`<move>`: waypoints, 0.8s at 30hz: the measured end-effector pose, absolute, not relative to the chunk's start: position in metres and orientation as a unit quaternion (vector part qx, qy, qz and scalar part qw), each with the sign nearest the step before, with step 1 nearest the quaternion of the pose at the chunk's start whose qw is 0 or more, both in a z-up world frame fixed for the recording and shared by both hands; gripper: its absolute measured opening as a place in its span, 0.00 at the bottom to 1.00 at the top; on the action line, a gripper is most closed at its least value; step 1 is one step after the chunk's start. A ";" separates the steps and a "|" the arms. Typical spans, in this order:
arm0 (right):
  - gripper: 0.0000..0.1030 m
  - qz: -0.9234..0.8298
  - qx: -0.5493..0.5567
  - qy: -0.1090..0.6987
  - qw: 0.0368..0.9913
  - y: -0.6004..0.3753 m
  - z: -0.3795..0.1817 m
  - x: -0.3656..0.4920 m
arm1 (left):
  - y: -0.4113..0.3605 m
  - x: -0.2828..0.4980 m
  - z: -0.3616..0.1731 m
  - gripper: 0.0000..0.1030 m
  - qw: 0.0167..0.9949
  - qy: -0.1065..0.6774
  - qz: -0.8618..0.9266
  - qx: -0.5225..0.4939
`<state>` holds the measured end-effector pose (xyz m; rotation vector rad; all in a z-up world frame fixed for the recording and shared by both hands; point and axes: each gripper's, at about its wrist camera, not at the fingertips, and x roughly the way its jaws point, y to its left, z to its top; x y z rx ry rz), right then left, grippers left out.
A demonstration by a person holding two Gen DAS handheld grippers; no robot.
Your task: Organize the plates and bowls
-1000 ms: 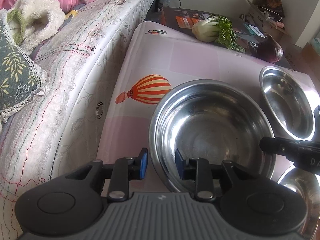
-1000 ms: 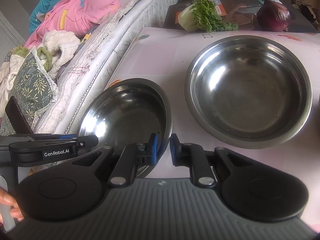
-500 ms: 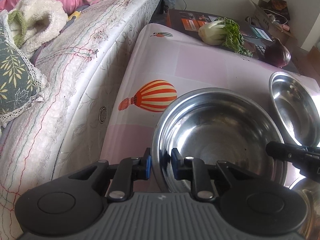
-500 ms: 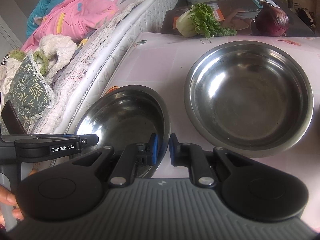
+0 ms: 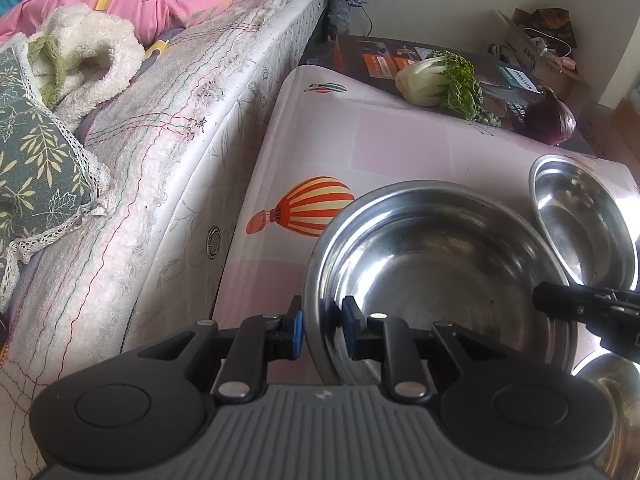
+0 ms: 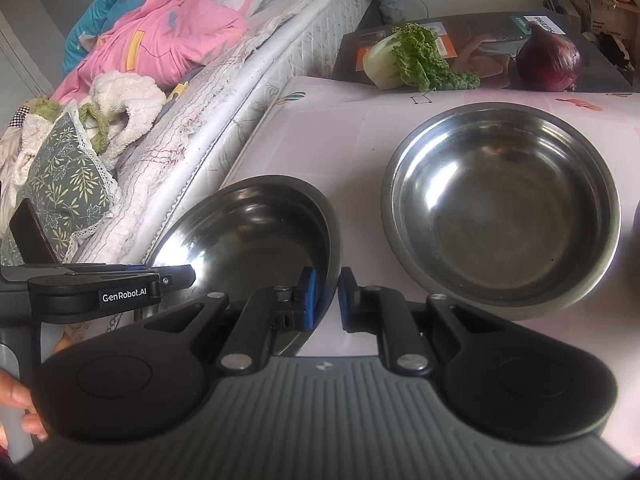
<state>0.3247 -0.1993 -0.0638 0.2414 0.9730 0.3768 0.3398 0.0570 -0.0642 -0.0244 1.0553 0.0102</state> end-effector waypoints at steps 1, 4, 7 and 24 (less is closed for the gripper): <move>0.11 0.180 0.115 0.463 0.860 -0.199 -0.063 0.325 | 0.057 0.339 -0.063 0.20 0.865 0.502 0.005 -0.012; 0.11 0.181 0.118 0.461 0.861 -0.200 -0.060 0.324 | 0.058 0.337 -0.060 0.20 0.865 0.501 0.005 -0.012; 0.11 0.182 0.119 0.460 0.861 -0.201 -0.058 0.322 | 0.058 0.336 -0.058 0.20 0.866 0.499 0.004 -0.012; 0.11 0.179 0.134 0.440 0.870 -0.221 -0.033 0.309 | 0.044 0.326 -0.023 0.20 0.880 0.475 -0.004 -0.012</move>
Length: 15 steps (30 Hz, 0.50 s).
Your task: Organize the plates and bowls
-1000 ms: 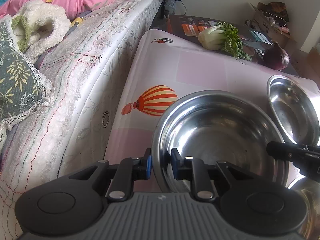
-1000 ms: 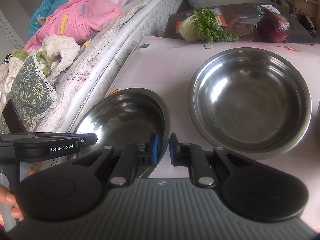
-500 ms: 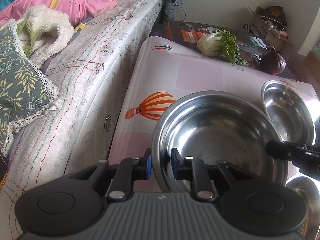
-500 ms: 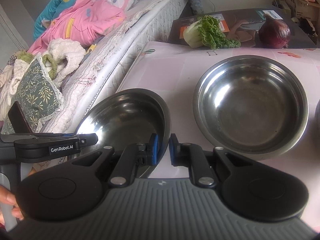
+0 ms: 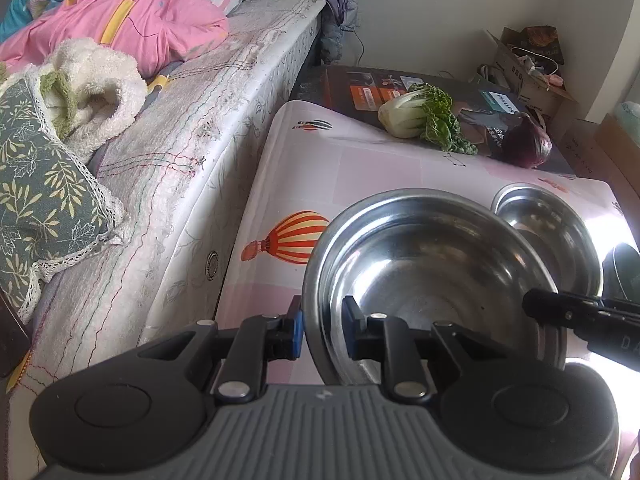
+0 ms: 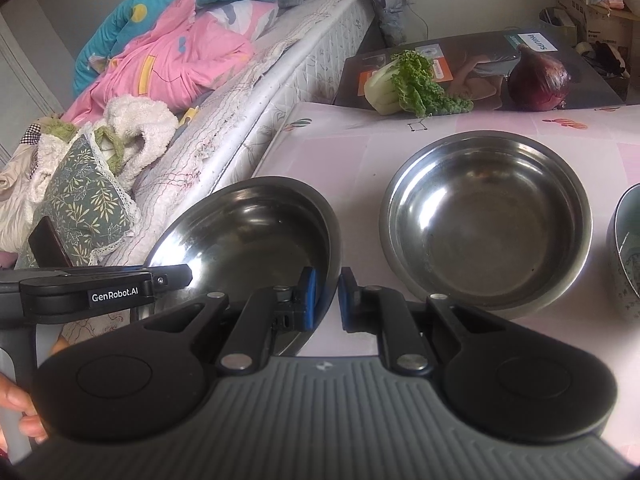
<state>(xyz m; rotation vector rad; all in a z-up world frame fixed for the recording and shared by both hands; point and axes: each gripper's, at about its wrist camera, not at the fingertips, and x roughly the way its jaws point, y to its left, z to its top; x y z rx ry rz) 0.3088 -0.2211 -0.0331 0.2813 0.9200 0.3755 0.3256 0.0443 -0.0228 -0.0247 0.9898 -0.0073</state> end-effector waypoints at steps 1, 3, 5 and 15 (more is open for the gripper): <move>0.11 0.178 0.137 0.439 0.870 -0.224 -0.031 0.308 | 0.041 0.327 -0.020 0.20 0.881 0.473 -0.006 -0.011; 0.11 0.175 0.145 0.435 0.872 -0.234 -0.026 0.308 | 0.034 0.329 -0.015 0.20 0.882 0.472 -0.011 -0.009; 0.11 0.169 0.152 0.429 0.874 -0.244 -0.020 0.308 | 0.024 0.332 -0.010 0.20 0.883 0.469 -0.020 -0.004; 0.11 0.107 0.175 0.413 0.888 -0.325 -0.009 0.322 | -0.053 0.365 -0.005 0.20 0.880 0.468 -0.080 0.023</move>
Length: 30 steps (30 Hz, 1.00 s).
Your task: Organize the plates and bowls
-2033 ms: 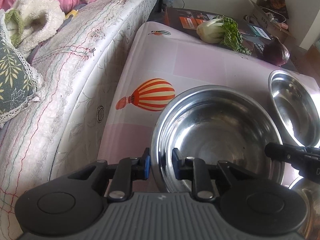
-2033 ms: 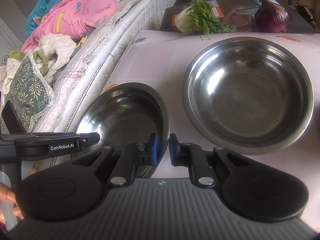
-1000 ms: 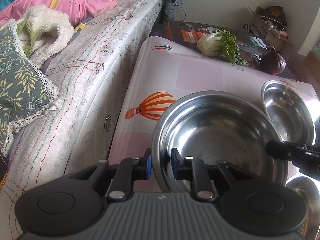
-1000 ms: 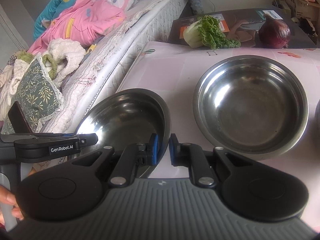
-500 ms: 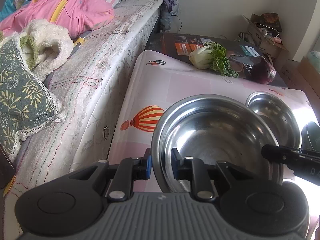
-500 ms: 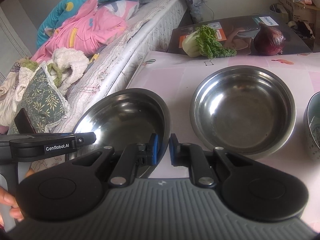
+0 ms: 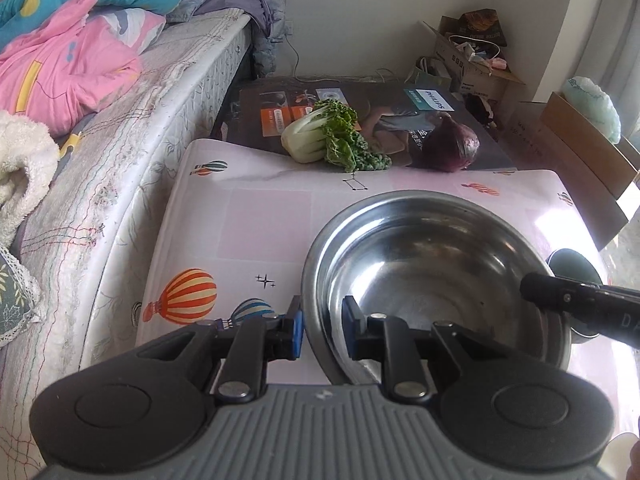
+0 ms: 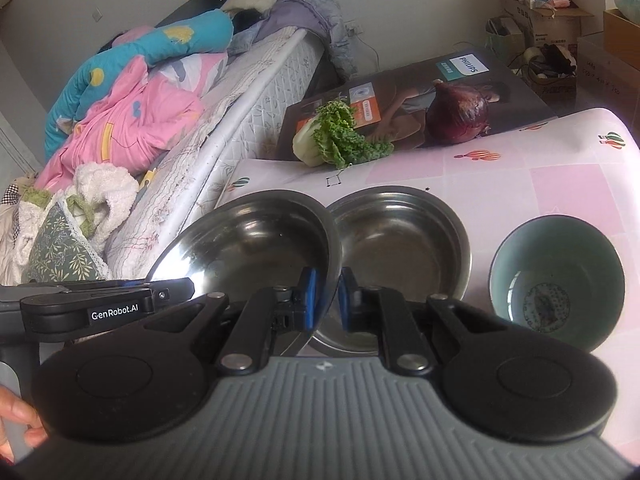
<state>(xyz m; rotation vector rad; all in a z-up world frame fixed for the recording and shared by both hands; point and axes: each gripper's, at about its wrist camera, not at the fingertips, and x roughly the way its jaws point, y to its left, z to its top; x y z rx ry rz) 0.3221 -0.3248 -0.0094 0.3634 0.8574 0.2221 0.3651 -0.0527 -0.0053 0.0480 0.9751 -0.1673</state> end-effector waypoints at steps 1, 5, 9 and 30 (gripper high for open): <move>0.11 0.101 0.176 0.413 0.888 -0.332 -0.010 0.324 | -0.060 0.369 -0.007 0.20 0.879 0.469 -0.084 0.026; 0.11 0.082 0.177 0.418 0.887 -0.357 -0.020 0.338 | -0.089 0.389 -0.020 0.20 0.872 0.478 -0.092 0.039; 0.11 0.070 0.173 0.429 0.884 -0.370 -0.037 0.352 | -0.104 0.403 -0.033 0.20 0.866 0.490 -0.092 0.043; 0.20 0.052 0.157 0.441 0.882 -0.375 -0.064 0.368 | -0.110 0.408 -0.046 0.38 0.867 0.486 -0.101 0.050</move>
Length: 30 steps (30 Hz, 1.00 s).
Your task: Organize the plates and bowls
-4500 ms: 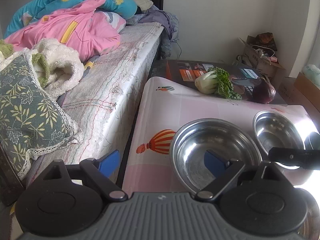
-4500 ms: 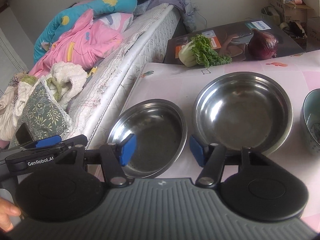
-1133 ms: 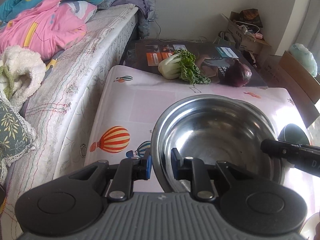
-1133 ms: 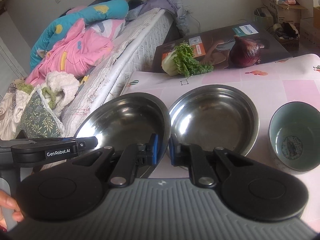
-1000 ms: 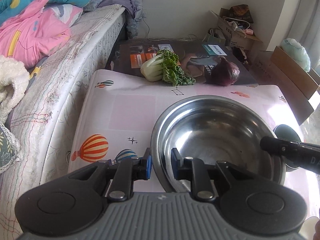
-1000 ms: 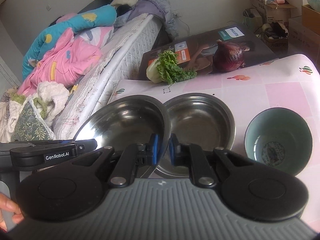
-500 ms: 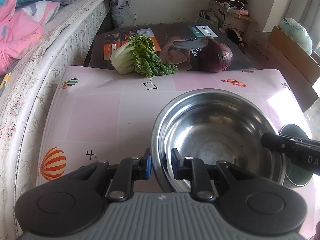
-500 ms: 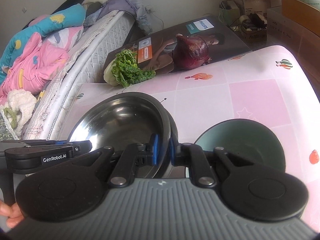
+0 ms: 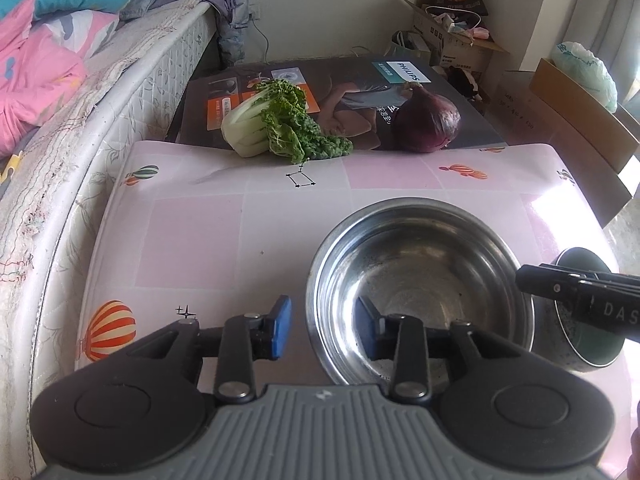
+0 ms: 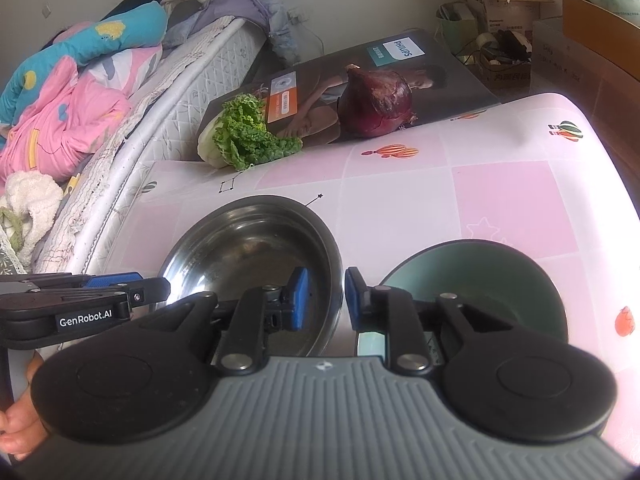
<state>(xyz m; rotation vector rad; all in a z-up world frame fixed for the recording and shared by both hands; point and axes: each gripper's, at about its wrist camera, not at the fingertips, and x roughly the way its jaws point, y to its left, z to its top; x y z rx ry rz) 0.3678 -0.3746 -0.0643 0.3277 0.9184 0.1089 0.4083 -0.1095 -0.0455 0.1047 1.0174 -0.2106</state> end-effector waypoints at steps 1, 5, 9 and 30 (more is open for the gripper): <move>0.22 0.053 0.161 0.441 0.881 -0.375 -0.063 0.367 | -0.109 0.408 -0.044 0.40 0.867 0.485 -0.101 0.049; 0.26 0.057 0.169 0.436 0.882 -0.377 -0.057 0.363 | -0.109 0.403 -0.040 0.44 0.868 0.483 -0.107 0.048; 0.29 0.061 0.174 0.427 0.885 -0.378 -0.048 0.356 | -0.113 0.398 -0.036 0.51 0.871 0.475 -0.114 0.052; 0.32 0.060 0.240 0.392 0.886 -0.454 -0.003 0.270 | -0.149 0.353 -0.001 0.56 0.870 0.454 -0.186 0.054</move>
